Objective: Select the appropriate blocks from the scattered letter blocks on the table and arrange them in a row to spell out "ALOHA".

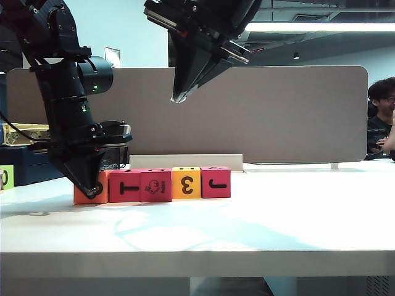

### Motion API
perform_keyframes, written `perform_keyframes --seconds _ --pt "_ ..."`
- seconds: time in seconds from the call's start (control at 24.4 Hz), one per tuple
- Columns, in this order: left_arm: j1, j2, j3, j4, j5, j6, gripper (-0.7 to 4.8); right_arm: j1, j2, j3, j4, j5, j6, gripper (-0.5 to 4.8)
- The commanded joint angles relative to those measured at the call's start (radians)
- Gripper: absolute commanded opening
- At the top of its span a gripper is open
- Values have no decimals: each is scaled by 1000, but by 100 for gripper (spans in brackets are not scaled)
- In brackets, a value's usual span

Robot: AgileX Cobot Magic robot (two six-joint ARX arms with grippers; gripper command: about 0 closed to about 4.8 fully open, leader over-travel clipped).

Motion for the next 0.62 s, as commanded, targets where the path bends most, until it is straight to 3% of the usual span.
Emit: perform_keyframes --seconds 0.04,0.37,0.62 --pt "0 -5 3 19 7 4 -6 2 -7 3 14 2 1 -2" --pt "0 -5 3 27 138 3 -6 2 -7 3 22 34 1 -2" --pt "0 -21 31 -71 108 3 -6 0 -7 3 22 44 1 -2"
